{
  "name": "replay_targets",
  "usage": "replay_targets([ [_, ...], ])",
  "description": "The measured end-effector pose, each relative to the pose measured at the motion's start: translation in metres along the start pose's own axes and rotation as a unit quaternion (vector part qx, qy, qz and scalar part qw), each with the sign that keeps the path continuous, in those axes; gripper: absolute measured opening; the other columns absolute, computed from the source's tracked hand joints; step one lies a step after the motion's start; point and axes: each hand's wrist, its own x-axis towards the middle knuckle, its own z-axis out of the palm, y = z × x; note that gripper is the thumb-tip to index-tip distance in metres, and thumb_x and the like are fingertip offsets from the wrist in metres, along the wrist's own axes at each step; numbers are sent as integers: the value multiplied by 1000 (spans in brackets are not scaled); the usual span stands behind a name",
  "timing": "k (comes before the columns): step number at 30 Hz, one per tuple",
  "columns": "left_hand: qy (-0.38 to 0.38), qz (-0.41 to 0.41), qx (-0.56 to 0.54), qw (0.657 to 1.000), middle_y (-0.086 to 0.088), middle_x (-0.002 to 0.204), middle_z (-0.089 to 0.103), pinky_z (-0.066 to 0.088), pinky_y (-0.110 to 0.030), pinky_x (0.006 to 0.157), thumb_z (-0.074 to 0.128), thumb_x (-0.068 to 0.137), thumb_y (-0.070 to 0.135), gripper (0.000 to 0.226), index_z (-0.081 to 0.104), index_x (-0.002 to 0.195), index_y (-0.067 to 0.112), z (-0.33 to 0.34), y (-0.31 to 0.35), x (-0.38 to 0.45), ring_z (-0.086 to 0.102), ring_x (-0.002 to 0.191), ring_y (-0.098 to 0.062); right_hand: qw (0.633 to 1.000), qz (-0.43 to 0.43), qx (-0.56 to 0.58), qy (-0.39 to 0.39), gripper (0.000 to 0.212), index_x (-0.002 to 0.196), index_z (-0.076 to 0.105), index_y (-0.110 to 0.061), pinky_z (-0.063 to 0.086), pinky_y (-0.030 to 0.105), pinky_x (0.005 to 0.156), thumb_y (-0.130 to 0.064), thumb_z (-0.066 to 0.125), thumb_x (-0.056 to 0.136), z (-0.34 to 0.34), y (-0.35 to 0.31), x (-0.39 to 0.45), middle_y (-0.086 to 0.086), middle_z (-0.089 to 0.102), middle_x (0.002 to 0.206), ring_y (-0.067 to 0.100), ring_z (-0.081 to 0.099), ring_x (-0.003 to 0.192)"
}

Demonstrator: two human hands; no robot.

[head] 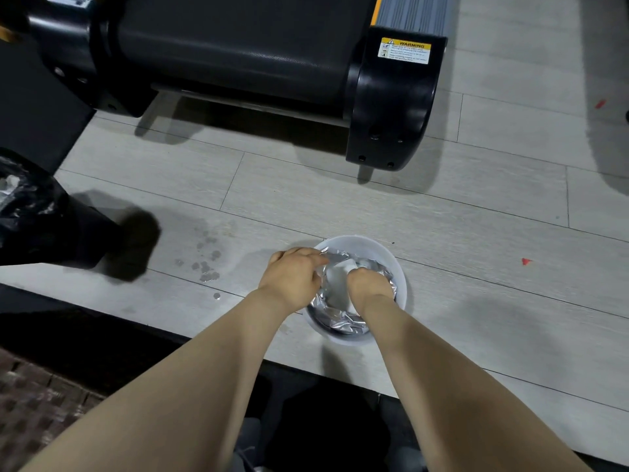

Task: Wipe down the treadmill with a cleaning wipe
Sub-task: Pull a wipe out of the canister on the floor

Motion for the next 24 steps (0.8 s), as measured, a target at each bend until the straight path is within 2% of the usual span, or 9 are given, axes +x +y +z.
replay_targets([
  [4, 1, 7, -1, 1000, 12, 148, 44, 19, -28, 112, 47, 95, 19, 49, 50, 141, 34, -1, 3, 1, 32, 139, -11, 1000, -15, -3, -3, 33, 127, 56, -5, 44, 39, 92, -12, 36, 102, -4, -2, -6, 17, 58, 128, 34, 55, 119],
  [8, -6, 13, 5, 1000, 12, 147, 45, 19, -29, 112, 47, 96, 21, 46, 51, 140, 32, 0, 1, 2, 30, 140, -12, 997, -56, -39, -29, 42, 125, 57, -9, 40, 36, 102, -29, 27, 104, -21, 5, -8, 11, 62, 122, 31, 57, 113],
  [10, -8, 20, 3, 1000, 13, 147, 45, 18, -29, 112, 48, 96, 23, 43, 53, 138, 33, 0, 1, 3, 29, 140, -12, 996, -86, -3, -23, 29, 119, 57, -7, 44, 32, 84, -20, 37, 103, -34, 8, -16, 13, 62, 112, 31, 59, 99],
  [12, -3, 32, -3, 999, 14, 145, 45, 17, -28, 110, 51, 96, 26, 39, 57, 134, 33, 0, 4, 4, 29, 139, -11, 994, -96, 49, -12, 13, 108, 53, -9, 37, 29, 71, -16, 43, 102, -43, 15, -24, 15, 60, 106, 27, 55, 86],
  [14, 11, 50, -8, 999, 13, 142, 46, 17, -25, 106, 55, 95, 30, 33, 62, 127, 33, 0, 8, 4, 30, 137, -12, 989, -122, 78, 3, 12, 98, 48, -12, 38, 29, 69, -22, 44, 103, -49, 23, -29, 14, 60, 103, 25, 52, 81],
  [17, 34, 66, -41, 996, 12, 130, 48, 17, -23, 98, 63, 91, 34, 27, 67, 118, 33, -1, 15, 6, 32, 129, -13, 982, -166, 78, 47, 20, 103, 58, -8, 43, 32, 72, -25, 48, 101, -56, 28, -41, 11, 66, 100, 28, 60, 88],
  [19, 25, 64, -62, 996, 10, 123, 50, 20, -24, 98, 66, 89, 39, 27, 68, 115, 32, -3, 21, 7, 34, 124, -13, 972, -176, 135, 81, 16, 96, 62, -11, 44, 32, 70, -23, 52, 98, -58, 30, -49, 8, 67, 88, 26, 61, 81],
  [21, 1, 63, -60, 996, 10, 109, 54, 28, -30, 102, 68, 86, 44, 30, 67, 111, 29, -2, 28, 9, 39, 118, -16, 952, -160, 247, 83, 16, 81, 59, -19, 47, 34, 69, -23, 56, 97, -60, 31, -54, 4, 64, 74, 21, 58, 69],
  [24, -14, 34, -127, 991, 10, 95, 60, 42, -34, 96, 72, 83, 45, 27, 66, 102, 27, 2, 33, 11, 52, 106, -15, 898, -123, 417, 71, 12, 86, 61, -17, 48, 30, 70, -21, 58, 97, -61, 33, -60, 1, 64, 75, 14, 59, 68],
])
